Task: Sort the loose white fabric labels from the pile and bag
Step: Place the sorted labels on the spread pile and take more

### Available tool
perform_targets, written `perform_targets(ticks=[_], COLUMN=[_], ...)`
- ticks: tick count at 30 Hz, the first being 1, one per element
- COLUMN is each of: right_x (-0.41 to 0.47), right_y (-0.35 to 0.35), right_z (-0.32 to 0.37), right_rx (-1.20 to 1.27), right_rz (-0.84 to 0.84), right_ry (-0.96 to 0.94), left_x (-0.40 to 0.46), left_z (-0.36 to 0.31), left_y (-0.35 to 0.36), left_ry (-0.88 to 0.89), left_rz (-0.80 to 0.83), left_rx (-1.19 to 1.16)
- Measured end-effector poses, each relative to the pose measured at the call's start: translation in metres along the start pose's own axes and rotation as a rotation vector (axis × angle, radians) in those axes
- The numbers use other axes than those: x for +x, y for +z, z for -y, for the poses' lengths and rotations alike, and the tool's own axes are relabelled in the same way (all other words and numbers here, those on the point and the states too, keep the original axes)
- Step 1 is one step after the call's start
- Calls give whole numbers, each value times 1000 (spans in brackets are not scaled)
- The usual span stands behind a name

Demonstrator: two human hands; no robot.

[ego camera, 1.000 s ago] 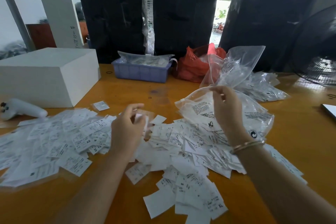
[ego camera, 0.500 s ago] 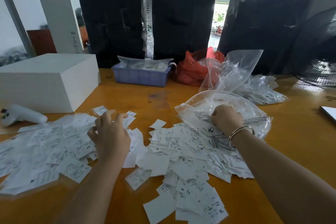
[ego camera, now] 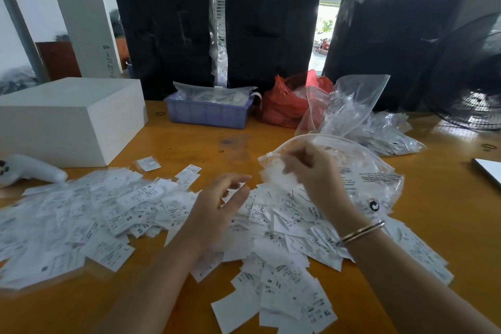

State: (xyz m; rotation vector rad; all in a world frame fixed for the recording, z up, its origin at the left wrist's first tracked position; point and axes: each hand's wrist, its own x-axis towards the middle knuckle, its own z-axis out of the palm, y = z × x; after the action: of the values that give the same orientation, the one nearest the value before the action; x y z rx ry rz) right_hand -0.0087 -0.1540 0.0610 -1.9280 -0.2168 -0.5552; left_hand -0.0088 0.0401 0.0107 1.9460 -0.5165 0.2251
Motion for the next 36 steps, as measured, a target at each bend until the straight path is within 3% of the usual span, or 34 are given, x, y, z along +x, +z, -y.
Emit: perform_targets(ticks=[2,5,12,14,18,20,23,29,36], right_x=[-17,-31,-32,-35,-41,-42,-43,-46,-47], right_y=[17,32,38,35,31,33,34,36,32], right_z=[2,-4,-20,-25,-35,-35,-33,-24,-24], right_rx=[65,107,109,-94,-766,-874,-925,-787,-171], right_rz=[122,166,106,146,415,480,437,238,-18], right_ry=[65,85,137,80,-150,-171,-240,-365,-56], left_x=[0,0,4,5,7,7,6,7,7], left_z=[-1,-2,3,5,5,7,5,6,6], left_y=[3,6,7,6,4,3,3,1,2], left_ry=[-17,-27,-162,-211,-280,-278,-261,-273,-306], left_rz=[57,112,-74,-139,-222,-241,-258,-243,-300], left_rx=[-151,-166,-187,-265,-331,-312,-336,-411,-418])
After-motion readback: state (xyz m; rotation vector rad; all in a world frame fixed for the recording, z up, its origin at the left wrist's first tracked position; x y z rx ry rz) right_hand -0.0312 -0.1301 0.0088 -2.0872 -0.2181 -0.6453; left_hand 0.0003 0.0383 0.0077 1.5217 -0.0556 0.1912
